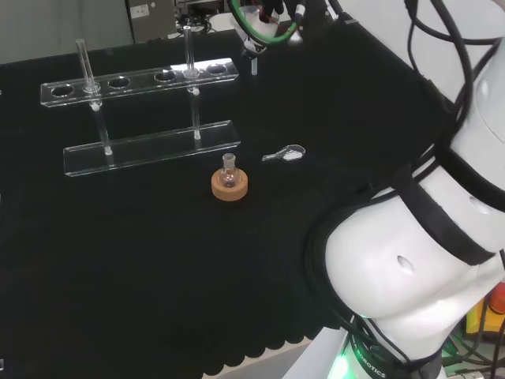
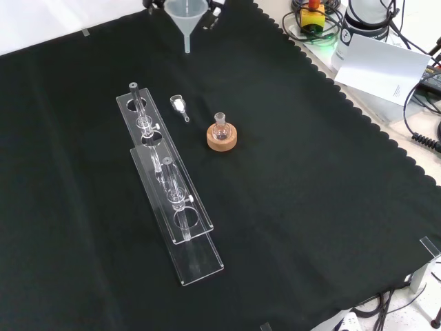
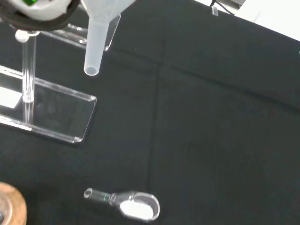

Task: Place the funnel on the round-bottom flask.

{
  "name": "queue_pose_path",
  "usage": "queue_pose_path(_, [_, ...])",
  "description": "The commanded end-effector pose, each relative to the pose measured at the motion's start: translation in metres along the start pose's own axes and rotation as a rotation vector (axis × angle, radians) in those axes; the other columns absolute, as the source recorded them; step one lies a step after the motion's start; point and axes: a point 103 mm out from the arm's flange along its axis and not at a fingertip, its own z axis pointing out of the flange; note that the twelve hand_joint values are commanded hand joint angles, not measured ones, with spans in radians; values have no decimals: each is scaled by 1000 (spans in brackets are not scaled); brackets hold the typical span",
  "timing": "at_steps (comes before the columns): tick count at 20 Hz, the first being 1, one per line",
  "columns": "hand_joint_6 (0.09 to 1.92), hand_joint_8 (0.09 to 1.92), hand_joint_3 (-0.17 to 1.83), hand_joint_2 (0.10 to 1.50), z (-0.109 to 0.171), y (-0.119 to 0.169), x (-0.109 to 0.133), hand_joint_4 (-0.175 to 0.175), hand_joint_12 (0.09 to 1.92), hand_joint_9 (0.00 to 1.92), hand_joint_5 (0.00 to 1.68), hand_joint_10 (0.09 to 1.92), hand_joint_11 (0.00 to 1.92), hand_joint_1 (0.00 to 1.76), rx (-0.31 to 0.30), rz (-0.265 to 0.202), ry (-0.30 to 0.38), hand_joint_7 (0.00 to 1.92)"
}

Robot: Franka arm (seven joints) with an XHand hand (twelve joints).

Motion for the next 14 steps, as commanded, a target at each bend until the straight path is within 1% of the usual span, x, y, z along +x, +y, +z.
queue_pose_path(1, [715, 702, 490, 679, 17, -43, 18, -36, 1322, 784, 403, 650, 339, 751, 9, 4, 16, 337])
queue_pose_path(3, [714, 702, 491, 679, 21, -46, 24, -36, 1322, 785, 403, 650, 339, 751, 19, -5, 14, 337])
queue_pose_path(5, [713, 702, 492, 679, 27, -47, 25, -36, 1322, 785, 404, 650, 339, 752, 25, -10, 14, 337])
queue_pose_path(6, [713, 702, 492, 679, 31, -47, 23, -37, 1322, 786, 404, 651, 339, 752, 24, -13, 16, 338])
queue_pose_path(9, [714, 705, 493, 679, 43, -50, 30, -37, 1323, 789, 408, 651, 341, 752, 5, -4, 7, 345])
queue_pose_path(10, [714, 706, 494, 679, 46, -49, 29, -37, 1323, 790, 410, 652, 342, 752, 1, -21, 9, 349])
queue_pose_path(11, [715, 707, 494, 679, 49, -49, 29, -37, 1323, 791, 412, 652, 343, 752, 3, -25, 9, 352])
queue_pose_path(14, [716, 708, 496, 678, 58, -47, 33, -38, 1322, 793, 416, 651, 345, 753, -4, -23, 17, 357])
